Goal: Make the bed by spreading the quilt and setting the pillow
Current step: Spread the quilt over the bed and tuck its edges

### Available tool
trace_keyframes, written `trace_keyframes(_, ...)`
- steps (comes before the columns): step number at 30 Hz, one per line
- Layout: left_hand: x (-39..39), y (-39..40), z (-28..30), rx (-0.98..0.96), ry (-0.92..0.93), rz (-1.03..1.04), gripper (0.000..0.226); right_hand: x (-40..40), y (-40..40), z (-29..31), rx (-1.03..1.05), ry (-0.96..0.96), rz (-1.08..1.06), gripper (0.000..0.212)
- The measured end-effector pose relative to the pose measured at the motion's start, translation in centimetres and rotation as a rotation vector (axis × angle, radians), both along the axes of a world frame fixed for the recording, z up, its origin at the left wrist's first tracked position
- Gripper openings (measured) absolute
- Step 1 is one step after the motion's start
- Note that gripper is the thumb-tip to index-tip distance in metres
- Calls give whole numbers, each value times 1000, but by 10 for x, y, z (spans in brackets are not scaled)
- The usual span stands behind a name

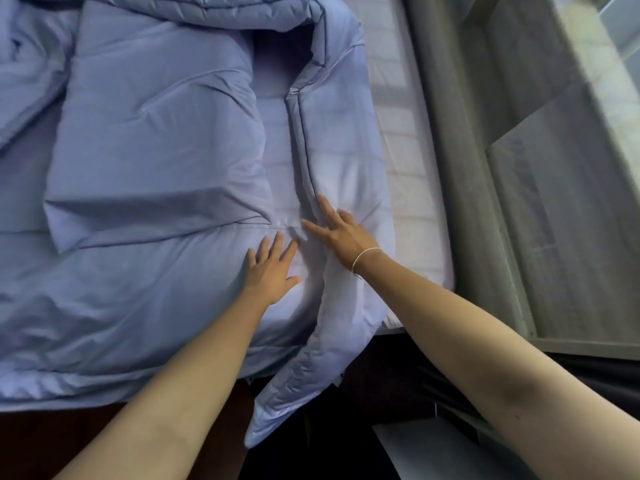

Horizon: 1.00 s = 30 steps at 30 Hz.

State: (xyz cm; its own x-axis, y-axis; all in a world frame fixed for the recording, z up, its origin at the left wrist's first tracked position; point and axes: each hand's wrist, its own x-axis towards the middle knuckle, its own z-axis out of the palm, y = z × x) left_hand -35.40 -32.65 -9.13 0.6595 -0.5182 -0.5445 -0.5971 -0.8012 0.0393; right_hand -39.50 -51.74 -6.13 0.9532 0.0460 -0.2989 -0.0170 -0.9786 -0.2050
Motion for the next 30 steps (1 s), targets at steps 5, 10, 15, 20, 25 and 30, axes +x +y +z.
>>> trace_keyframes(5, 7, 1, 3, 1, 9, -36, 79, -21, -61, 1, -114, 35, -151, 44)
trace_keyframes(10, 8, -3, -1, 4, 2, -42, 80, -99, -159, 18, -316, 156, -474, 39)
trace_keyframes(15, -2, -27, -4, -84, -55, -82, 80, -96, -142, 16, -371, -49, -511, 43)
trace_keyframes(20, -14, -51, -6, -154, 20, -96, 99, -82, -104, -11, -209, 115, -239, 76)
trace_keyframes(25, -14, -55, -9, -88, 60, -105, 111, -174, -107, -47, -270, 294, -280, 120)
trace_keyframes(30, -17, -58, -11, -34, 60, -116, 113, -226, -107, -53, -372, 520, -460, 88)
